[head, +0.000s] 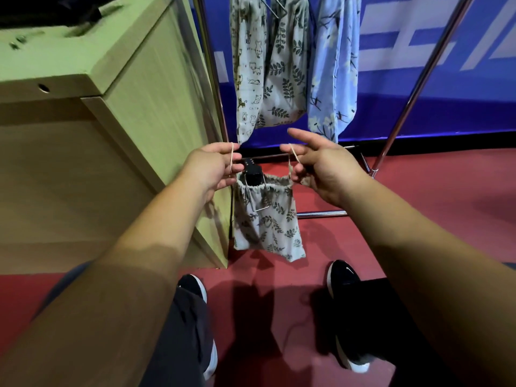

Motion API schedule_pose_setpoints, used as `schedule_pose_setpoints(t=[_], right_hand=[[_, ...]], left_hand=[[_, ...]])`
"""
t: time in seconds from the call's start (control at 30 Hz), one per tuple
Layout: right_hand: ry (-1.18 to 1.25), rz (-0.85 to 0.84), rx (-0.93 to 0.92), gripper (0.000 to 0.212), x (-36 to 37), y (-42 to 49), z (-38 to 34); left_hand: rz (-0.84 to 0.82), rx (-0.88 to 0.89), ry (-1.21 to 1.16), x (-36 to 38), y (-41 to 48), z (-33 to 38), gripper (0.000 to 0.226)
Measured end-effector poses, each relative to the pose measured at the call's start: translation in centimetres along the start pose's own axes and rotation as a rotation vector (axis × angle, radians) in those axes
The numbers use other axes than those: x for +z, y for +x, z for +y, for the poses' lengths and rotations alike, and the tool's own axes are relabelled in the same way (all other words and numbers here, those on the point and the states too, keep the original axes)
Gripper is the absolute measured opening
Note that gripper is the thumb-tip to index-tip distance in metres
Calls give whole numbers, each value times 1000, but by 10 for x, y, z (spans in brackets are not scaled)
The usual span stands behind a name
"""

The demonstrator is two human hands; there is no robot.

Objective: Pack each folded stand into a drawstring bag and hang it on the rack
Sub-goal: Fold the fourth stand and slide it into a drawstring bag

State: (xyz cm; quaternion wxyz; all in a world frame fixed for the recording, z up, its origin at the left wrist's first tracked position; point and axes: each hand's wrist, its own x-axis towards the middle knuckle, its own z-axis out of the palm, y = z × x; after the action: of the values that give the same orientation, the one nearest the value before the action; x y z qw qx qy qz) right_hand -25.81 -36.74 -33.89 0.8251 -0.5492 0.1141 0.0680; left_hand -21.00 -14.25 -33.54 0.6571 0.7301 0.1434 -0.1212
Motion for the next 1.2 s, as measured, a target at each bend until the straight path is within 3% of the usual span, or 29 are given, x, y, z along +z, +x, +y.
schedule_pose_setpoints(t=[0.17, 0.33, 0.57, 0.7, 0.87, 1.0, 1.2], right_hand=[[11, 50, 15, 80, -6, -2, -3], [-2, 55, -16, 62, -6, -5, -11], [22, 84, 8, 70, -11, -4, -21], [-156, 92, -99, 85, -14, -3, -18], [-299, 94, -256, 77, -11, -3, -15], [-153, 122, -162, 75, -6, -7, -19], [-10, 24, -78, 91, -2, -10, -17]], left_hand=[[44, -6, -149, -1, 3, -6, 22], [34, 48, -124, 4, -2, -2, 14], [46, 80, -102, 6, -2, 3, 31], [49, 44, -60, 8, -4, 5, 45], [68, 33, -57, 8, -4, 5, 49], [59, 54, -24, 8, -4, 6, 49], [-6, 109, -44, 9, -5, 6, 62]])
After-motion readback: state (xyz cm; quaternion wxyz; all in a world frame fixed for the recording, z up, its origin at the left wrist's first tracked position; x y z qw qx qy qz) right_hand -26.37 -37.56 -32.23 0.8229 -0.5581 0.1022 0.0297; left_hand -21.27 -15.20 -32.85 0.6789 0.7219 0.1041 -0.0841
